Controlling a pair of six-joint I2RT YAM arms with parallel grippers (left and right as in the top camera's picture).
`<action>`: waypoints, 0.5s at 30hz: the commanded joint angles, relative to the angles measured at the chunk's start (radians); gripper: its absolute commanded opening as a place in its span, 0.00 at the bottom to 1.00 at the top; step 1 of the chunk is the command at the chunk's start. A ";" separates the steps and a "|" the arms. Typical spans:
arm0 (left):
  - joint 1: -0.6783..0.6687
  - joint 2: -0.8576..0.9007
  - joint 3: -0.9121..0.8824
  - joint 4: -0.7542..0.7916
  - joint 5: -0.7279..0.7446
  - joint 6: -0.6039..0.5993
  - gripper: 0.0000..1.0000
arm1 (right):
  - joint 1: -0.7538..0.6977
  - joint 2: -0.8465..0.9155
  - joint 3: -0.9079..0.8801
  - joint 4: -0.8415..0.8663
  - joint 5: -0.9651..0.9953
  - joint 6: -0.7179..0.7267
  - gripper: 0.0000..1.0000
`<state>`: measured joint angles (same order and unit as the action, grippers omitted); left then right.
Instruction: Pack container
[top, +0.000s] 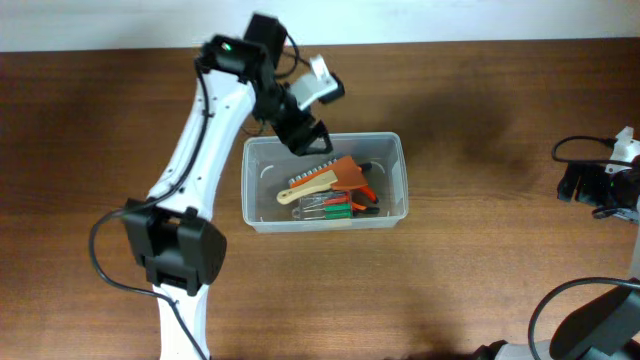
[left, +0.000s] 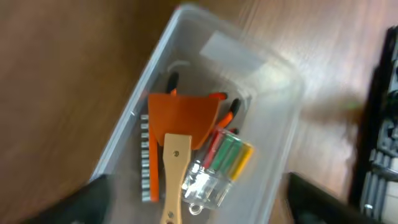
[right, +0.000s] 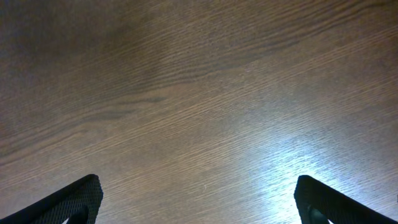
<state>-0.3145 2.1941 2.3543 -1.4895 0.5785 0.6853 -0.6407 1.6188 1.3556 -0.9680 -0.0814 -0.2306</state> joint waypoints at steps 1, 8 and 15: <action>0.016 -0.003 0.179 -0.086 -0.016 0.003 0.99 | -0.001 -0.008 -0.001 0.000 -0.009 0.011 0.99; 0.024 -0.094 0.476 -0.198 -0.131 -0.092 0.99 | -0.001 -0.008 -0.001 0.000 -0.009 0.011 0.99; 0.023 -0.337 0.489 -0.198 -0.245 -0.260 0.99 | -0.001 -0.008 -0.001 0.000 -0.009 0.011 0.99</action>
<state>-0.2981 1.9896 2.8254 -1.6836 0.4240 0.5507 -0.6407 1.6188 1.3556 -0.9680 -0.0811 -0.2302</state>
